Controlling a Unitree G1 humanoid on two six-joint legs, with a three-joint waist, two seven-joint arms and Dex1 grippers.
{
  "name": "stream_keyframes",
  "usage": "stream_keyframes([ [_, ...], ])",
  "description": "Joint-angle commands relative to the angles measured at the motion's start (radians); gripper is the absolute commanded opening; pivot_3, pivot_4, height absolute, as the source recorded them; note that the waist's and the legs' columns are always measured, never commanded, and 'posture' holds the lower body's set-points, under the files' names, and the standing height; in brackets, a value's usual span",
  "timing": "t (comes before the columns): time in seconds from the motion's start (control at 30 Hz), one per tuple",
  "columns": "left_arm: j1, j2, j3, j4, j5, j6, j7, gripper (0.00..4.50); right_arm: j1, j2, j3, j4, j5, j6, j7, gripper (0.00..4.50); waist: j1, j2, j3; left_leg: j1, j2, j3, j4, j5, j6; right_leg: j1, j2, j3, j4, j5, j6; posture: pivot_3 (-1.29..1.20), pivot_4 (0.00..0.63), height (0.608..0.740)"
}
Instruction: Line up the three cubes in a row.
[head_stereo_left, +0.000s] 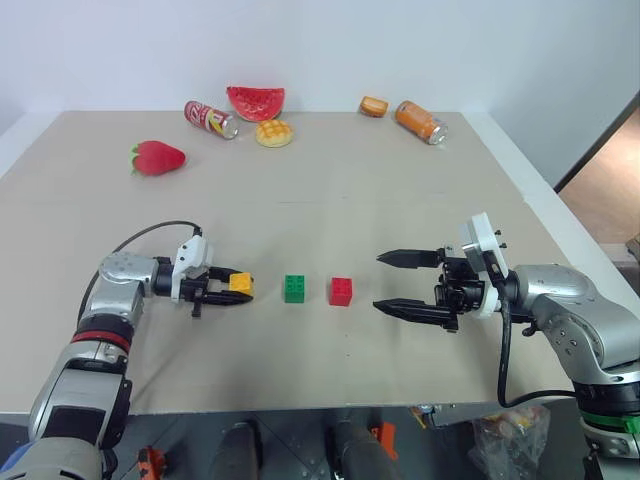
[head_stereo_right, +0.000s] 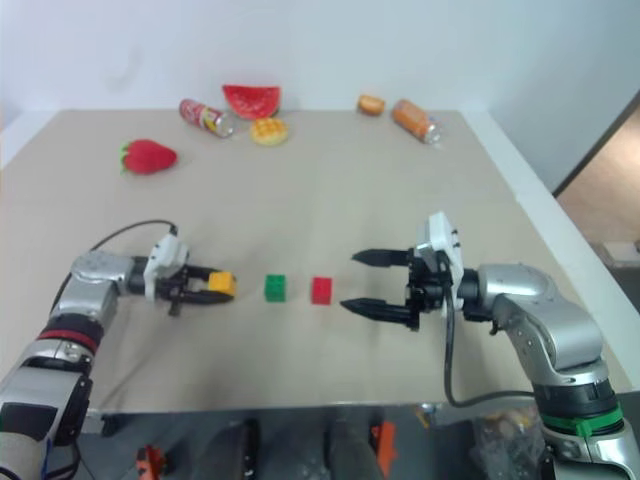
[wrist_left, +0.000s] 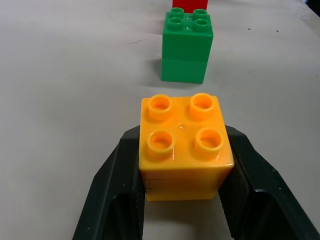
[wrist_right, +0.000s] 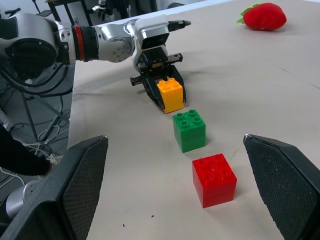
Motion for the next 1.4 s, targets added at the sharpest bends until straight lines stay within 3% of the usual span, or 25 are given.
stream_keyframes([
  [0.03, -0.049, -0.005, -0.022, 0.021, -0.012, -0.035, -0.013, 1.35, 0.003, -0.004, -0.014, -0.032, 0.007, -0.006, -0.008, 4.50, 0.001, 0.000, 0.000, 0.000, 0.000, 0.000, 0.000, 0.000, 0.000, 0.000, 0.000, 0.000, 0.000, 0.000, 0.000, 0.00, 0.150, 0.740],
  [1.23, -0.052, 0.033, -0.106, 0.044, -0.068, -0.058, -0.013, 1.35, 0.020, -0.012, -0.022, -0.053, 0.017, 0.004, -0.029, 4.50, 0.001, 0.000, 0.000, 0.000, 0.000, 0.000, 0.001, 0.000, 0.000, 0.000, 0.000, 0.000, 0.000, 0.001, 0.002, 0.00, 0.150, 0.740],
  [1.3, -0.055, 0.026, -0.103, 0.051, -0.063, -0.055, -0.013, 2.44, 0.020, -0.012, -0.023, -0.053, 0.017, 0.004, -0.028, 4.50, 0.001, 0.000, 0.000, 0.000, 0.000, 0.000, 0.001, 0.000, 0.000, 0.000, 0.000, 0.000, 0.000, 0.001, 0.002, 0.00, 0.150, 0.740],
  [1.4, -0.065, 0.010, -0.085, 0.075, -0.048, -0.076, -0.013, 3.45, 0.020, -0.011, -0.023, -0.053, 0.017, 0.004, -0.029, 4.50, 0.001, 0.000, 0.000, 0.000, 0.000, 0.000, 0.001, 0.000, 0.000, 0.000, 0.000, 0.000, 0.000, 0.001, 0.002, 0.00, 0.150, 0.740],
])
